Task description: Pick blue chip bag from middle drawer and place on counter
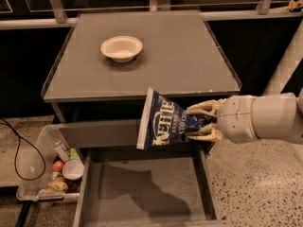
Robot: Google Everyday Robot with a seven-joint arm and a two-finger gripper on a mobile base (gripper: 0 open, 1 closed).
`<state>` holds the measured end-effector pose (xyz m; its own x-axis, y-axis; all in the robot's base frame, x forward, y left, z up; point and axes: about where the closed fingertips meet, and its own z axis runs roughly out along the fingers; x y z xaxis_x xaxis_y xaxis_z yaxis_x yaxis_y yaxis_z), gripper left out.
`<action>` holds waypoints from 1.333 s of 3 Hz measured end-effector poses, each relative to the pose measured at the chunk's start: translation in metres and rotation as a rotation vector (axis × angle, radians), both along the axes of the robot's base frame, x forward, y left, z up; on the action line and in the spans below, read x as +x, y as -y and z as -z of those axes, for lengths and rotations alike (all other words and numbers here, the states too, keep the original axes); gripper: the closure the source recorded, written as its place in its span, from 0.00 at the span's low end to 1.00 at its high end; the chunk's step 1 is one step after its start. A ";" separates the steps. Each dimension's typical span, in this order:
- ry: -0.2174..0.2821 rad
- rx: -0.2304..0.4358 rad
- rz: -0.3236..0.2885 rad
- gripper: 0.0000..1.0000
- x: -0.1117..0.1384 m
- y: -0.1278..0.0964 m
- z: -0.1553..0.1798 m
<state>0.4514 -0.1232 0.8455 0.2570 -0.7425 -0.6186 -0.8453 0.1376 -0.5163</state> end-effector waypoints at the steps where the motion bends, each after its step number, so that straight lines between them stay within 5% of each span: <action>1: 0.017 0.003 -0.001 1.00 0.038 -0.007 -0.015; 3: 0.031 0.114 0.058 1.00 0.147 -0.028 -0.052; 4: 0.013 0.182 0.163 1.00 0.177 -0.026 -0.051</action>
Offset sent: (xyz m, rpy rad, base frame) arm 0.1760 0.0357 0.0787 0.0922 -0.0829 -0.0502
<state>0.6281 -0.0975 0.8968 0.1517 -0.6512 -0.7436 -0.7978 0.3634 -0.4811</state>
